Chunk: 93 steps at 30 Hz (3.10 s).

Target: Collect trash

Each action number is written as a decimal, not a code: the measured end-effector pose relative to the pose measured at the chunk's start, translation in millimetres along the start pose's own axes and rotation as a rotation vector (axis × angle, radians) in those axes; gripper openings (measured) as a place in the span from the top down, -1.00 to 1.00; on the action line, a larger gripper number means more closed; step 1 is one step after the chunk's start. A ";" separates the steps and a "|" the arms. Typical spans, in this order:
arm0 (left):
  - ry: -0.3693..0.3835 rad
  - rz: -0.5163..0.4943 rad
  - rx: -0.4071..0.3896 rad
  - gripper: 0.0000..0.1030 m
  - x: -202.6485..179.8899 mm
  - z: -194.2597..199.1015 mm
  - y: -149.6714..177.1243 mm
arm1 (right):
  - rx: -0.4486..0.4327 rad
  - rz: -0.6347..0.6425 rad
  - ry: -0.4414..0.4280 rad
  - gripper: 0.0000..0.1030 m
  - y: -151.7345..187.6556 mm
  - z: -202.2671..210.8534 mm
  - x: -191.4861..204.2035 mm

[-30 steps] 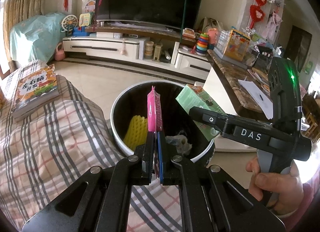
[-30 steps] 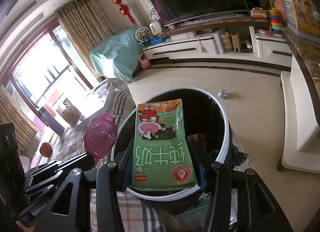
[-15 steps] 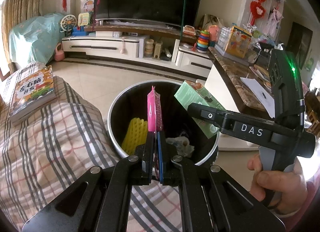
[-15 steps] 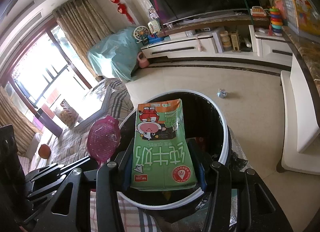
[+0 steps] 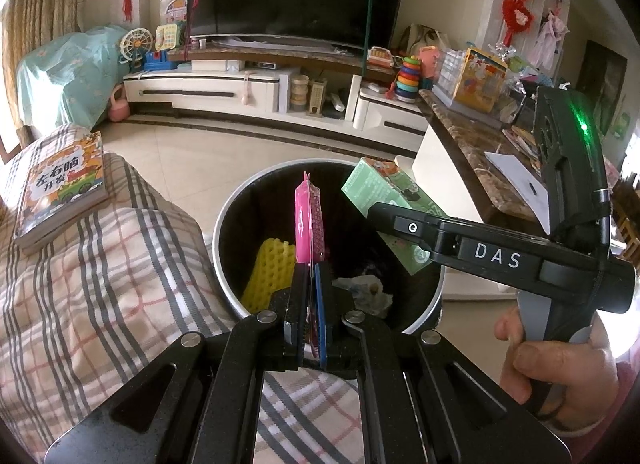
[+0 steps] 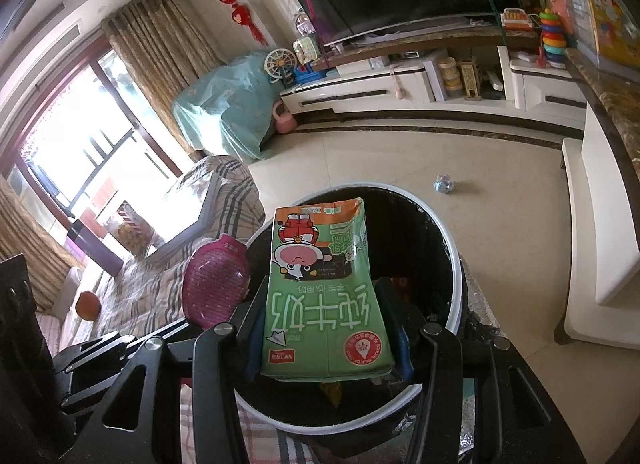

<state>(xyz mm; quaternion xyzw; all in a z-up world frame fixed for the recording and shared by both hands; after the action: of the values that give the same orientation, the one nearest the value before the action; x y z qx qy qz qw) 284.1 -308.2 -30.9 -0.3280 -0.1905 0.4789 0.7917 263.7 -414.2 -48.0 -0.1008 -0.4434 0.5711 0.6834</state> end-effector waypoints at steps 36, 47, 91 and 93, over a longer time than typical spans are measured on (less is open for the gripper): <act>-0.004 -0.004 0.030 0.91 -4.1 -14.3 -9.1 | 0.020 -0.038 0.003 -0.05 -5.4 -10.0 -9.5; -0.043 0.054 0.006 0.15 12.5 5.0 -0.5 | -0.036 -0.055 -0.008 -0.45 -4.8 13.5 -4.3; -0.327 0.239 -0.430 -1.00 68.0 204.4 144.5 | -0.466 0.347 0.160 -1.00 119.6 154.7 131.8; -0.350 0.242 -0.447 -1.00 68.4 205.3 150.2 | -0.470 0.346 0.173 -1.00 123.6 153.8 129.0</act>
<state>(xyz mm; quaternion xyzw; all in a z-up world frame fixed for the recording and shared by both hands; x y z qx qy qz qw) 94.6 -129.6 9.1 -0.4269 -0.3842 0.5651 0.5923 61.5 -318.2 25.9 -0.3786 -0.4798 0.5502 0.5690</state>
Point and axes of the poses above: each gripper's, at about its wrist camera, not at the fingertips, and z roughly against the way its jaws point, x to its left, y to its underside, the point moved 6 cm from there along -z, roughly the way its jaws point, and after that the axes turned 9 degrees about -y, right-handed, at the moved point
